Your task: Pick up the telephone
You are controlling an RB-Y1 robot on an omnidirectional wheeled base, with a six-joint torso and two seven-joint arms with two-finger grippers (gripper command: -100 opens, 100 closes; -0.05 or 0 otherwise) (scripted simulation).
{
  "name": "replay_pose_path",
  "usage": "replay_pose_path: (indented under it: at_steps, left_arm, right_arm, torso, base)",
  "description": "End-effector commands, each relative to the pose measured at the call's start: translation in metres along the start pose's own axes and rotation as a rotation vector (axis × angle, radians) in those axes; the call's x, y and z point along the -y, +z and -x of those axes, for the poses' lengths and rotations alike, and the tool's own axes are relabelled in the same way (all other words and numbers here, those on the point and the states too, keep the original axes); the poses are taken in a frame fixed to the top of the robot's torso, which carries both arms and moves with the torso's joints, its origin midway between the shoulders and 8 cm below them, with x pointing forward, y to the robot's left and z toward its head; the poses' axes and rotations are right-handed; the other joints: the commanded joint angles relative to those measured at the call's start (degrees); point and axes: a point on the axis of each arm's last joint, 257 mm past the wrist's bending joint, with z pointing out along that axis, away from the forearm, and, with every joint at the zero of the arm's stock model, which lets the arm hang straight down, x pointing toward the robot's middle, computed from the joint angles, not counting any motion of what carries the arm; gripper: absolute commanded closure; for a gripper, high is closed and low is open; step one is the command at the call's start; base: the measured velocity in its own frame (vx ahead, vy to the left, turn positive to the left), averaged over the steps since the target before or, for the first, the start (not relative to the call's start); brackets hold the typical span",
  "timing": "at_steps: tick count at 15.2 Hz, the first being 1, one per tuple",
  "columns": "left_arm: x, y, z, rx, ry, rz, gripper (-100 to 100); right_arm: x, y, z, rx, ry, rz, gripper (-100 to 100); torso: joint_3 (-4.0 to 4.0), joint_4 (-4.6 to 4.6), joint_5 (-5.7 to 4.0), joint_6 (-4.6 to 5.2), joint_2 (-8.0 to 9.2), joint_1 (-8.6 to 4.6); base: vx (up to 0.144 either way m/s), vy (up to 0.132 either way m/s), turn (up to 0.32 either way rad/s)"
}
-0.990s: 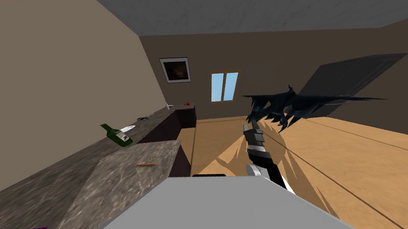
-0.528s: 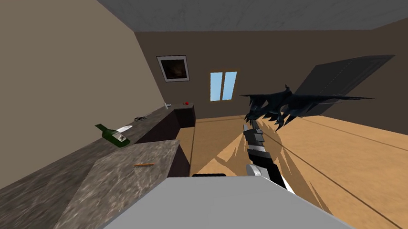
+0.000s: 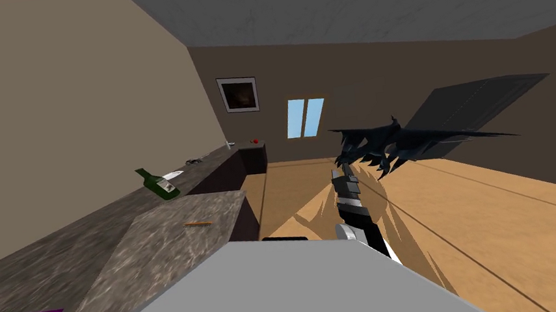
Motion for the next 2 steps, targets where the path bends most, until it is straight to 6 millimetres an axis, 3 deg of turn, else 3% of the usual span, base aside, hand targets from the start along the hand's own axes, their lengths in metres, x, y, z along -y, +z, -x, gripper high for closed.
replay_pose_path:
  at_steps: [1,2]
  left_arm:
    - [-0.0030,-0.0078,-0.0028,0.000,0.005,0.006,100]
    - [-0.0016,-0.0041,-0.0007,0.000,0.001,0.002,100]
  right_arm:
    - [0.0000,0.0000,0.0000,0.000,0.000,0.000,0]
    - [0.0000,0.0000,0.0000,0.000,0.000,0.000,0]
  torso:
    - [0.00,0.00,0.00,0.00,0.00,0.00]
    - [-0.02,-0.01,0.01,0.01,-0.04,0.01]
  base:
    - [0.050,0.029,0.041]
    - [0.030,0.017,0.014]
